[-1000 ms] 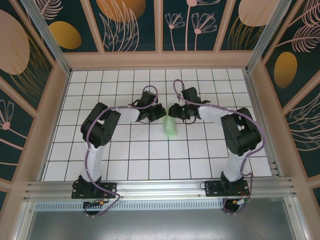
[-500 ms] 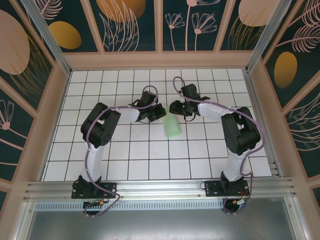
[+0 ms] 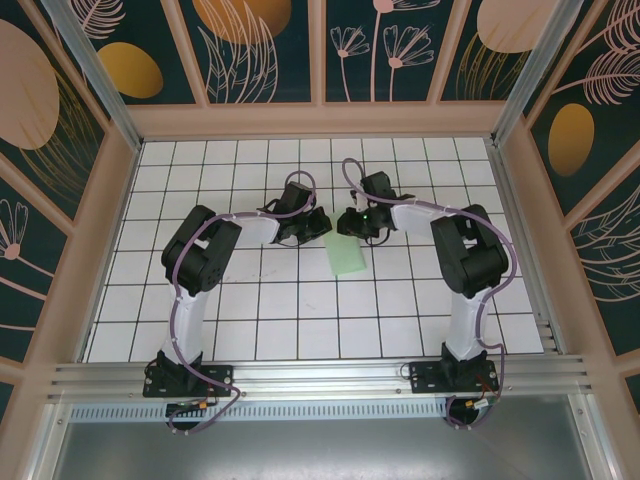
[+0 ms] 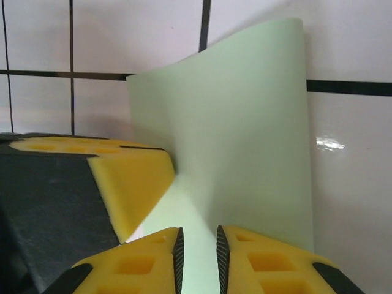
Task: Fold a paper plane with a square sheet of paper (pick it up from the middle)
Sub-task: Fold the square sheet of paper in half at the center of the table.
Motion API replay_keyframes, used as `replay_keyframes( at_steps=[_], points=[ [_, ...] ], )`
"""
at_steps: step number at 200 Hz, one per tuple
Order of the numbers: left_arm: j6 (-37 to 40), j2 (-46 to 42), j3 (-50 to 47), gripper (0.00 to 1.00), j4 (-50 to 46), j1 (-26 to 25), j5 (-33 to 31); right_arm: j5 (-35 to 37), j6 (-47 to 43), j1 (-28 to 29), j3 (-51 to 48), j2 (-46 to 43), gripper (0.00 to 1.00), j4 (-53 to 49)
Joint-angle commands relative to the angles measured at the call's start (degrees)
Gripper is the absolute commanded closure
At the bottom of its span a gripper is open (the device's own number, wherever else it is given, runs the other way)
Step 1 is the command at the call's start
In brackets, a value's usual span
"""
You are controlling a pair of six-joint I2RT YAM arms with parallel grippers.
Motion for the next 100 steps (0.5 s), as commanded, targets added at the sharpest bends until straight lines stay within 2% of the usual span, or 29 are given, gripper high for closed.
replay_keyframes(
  at_steps=[1,49,100],
  points=[
    [1.63,7.65,-3.47,0.92,-10.82,-0.06,-7.9,-4.42,-3.72,-1.34,-1.98,-0.04,0.76,1.7],
    [1.8,7.93,-3.65,0.92,-11.09,-0.13,-8.47,-7.8,-6.09,-2.89,-4.76,-0.47,0.77,3.11],
    [1.69,8.2,-3.87,0.93,-11.07,-0.08,-8.56,-8.19,-7.43,-3.7,-6.72,-1.04,0.79,2.36]
  ],
)
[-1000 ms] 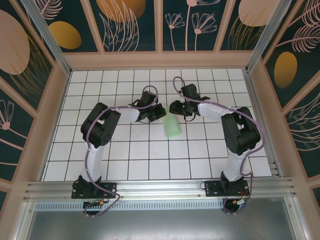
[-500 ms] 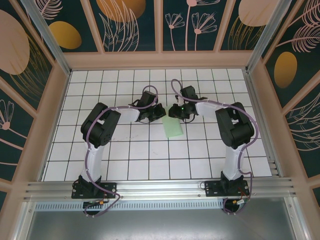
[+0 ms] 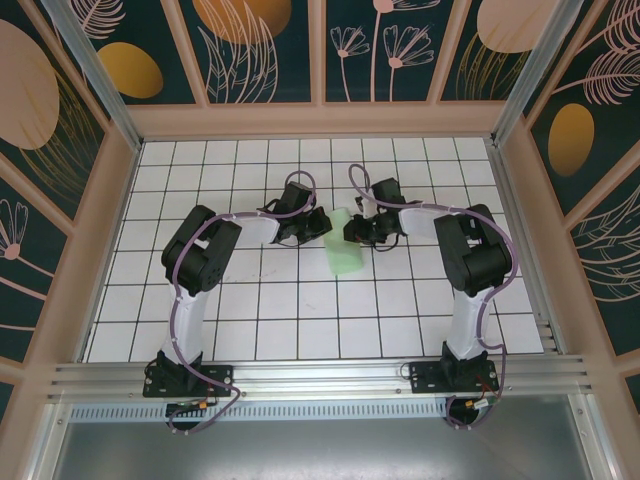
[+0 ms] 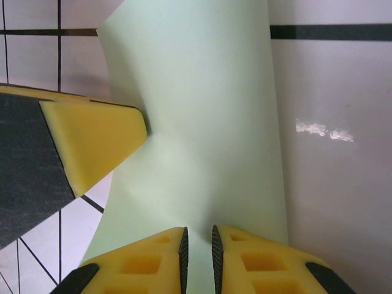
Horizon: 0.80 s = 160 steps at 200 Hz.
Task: Fold a paper plane with a square sheet of paper (pick it up from the middle)
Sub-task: Fold the square sheet of paper in half at the center of the table.
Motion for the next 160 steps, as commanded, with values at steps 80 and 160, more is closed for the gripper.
replay_keyframes(
  at_steps=[80,160],
  points=[
    [1.71,8.31,-4.18,0.93,-10.67,-0.14,-8.25,-9.43,0.21,-0.99,-4.65,-5.47,0.78,3.01],
    [2.08,8.42,-4.18,0.93,-10.76,-0.14,-8.25,-7.36,0.15,-0.96,-11.97,-7.27,0.78,0.88]
  ],
)
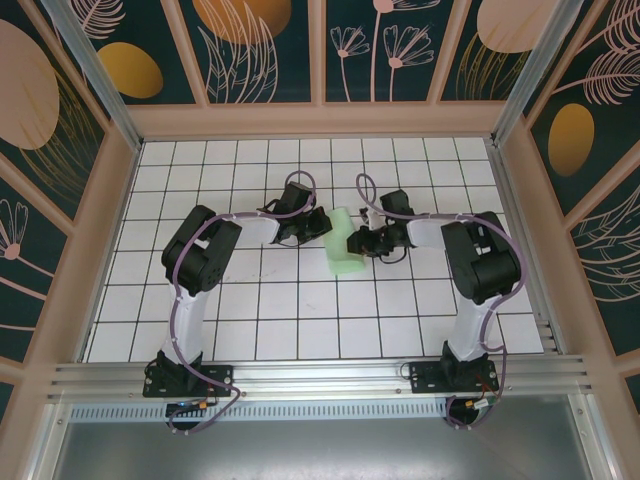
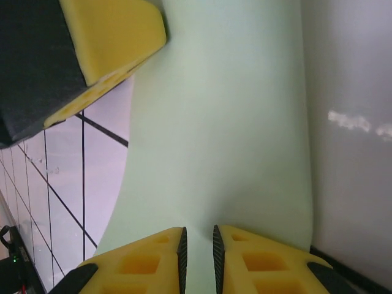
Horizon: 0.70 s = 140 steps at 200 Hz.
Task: Fold a paper plane with a square sheet of paper (pick it up from the middle)
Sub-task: Fold the square sheet of paper in half at the center of the table.
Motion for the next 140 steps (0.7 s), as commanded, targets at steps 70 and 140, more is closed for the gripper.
replay_keyframes(
  at_steps=[70,140],
  points=[
    [1.8,8.16,-4.33,0.93,-10.73,-0.08,-8.54,2.31,2.83,0.43,-9.22,-6.99,0.79,-4.02],
    [2.42,8.16,-4.07,0.93,-10.21,-0.14,-8.19,3.82,5.55,0.51,-10.91,-11.49,0.79,-4.34]
  ],
)
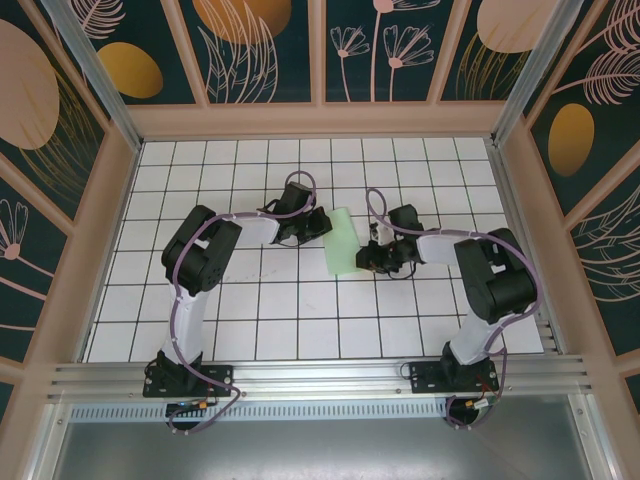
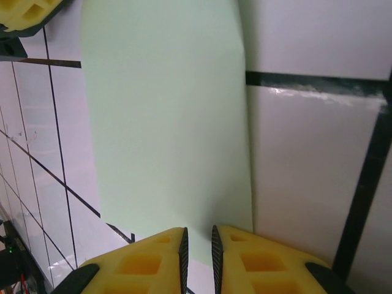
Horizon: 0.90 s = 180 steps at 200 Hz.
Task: Fold a paper plane with a square sheet of paper (pick it up from the middle)
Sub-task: Fold the square sheet of paper in half at the center of the table.
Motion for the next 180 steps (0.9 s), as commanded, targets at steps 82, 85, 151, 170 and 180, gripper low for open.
replay_keyframes(
  at_steps=[82,85,151,170,180],
  points=[
    [3.58,7.73,-3.34,0.93,-10.58,-0.12,-7.33,2.86,2.92,1.13,7.97,-0.23,0.78,1.05],
    [3.6,7.74,-3.34,0.93,-10.6,-0.09,-7.33,2.89,2.76,1.16,8.51,0.49,0.79,0.91],
    [4.0,7.63,-3.66,0.93,-10.86,-0.07,-7.24,2.87,2.69,1.96,8.02,7.24,0.8,2.73],
    [4.27,7.61,-3.56,0.93,-11.08,-0.08,-7.2,3.4,2.21,1.64,4.43,6.03,0.8,2.72],
    [4.5,7.56,-3.57,0.93,-11.13,-0.11,-7.24,3.83,2.09,1.55,2.37,5.0,0.81,2.43]
  ],
)
